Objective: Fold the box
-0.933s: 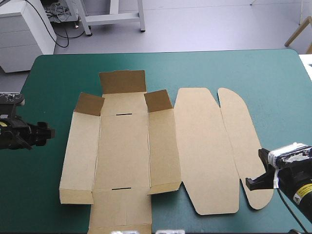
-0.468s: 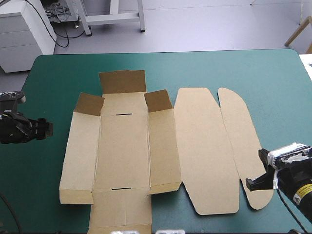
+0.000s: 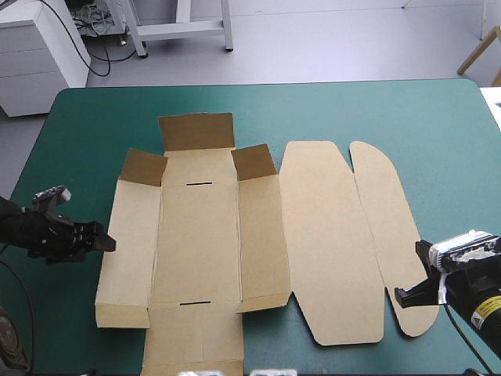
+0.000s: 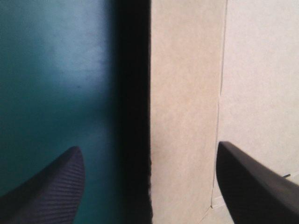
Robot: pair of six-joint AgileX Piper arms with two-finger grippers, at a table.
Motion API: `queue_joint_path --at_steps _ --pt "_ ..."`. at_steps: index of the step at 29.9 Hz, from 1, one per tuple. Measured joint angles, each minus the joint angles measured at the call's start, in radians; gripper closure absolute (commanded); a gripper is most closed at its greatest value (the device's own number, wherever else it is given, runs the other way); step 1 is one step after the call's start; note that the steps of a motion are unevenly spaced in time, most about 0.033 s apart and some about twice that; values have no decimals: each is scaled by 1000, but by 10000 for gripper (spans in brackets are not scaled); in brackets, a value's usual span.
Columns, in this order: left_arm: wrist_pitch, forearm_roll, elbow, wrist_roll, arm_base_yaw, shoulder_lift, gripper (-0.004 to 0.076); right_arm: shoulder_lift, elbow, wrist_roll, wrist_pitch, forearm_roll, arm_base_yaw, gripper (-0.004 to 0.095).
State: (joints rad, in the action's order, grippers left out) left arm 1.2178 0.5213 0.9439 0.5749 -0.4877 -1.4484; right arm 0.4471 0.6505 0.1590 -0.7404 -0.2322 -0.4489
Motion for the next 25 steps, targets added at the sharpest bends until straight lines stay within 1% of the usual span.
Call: queue_joint_path --at_steps 9,18,25 --pt "-15 113 -35 37 13 -31 176 0 0 0 -1 0 0 927" --pt "-16 94 -35 15 187 -31 176 0 0 0 -1 0 0 927" --pt "-16 100 -35 -10 225 -31 178 0 0 -1 -1 0 0 927"
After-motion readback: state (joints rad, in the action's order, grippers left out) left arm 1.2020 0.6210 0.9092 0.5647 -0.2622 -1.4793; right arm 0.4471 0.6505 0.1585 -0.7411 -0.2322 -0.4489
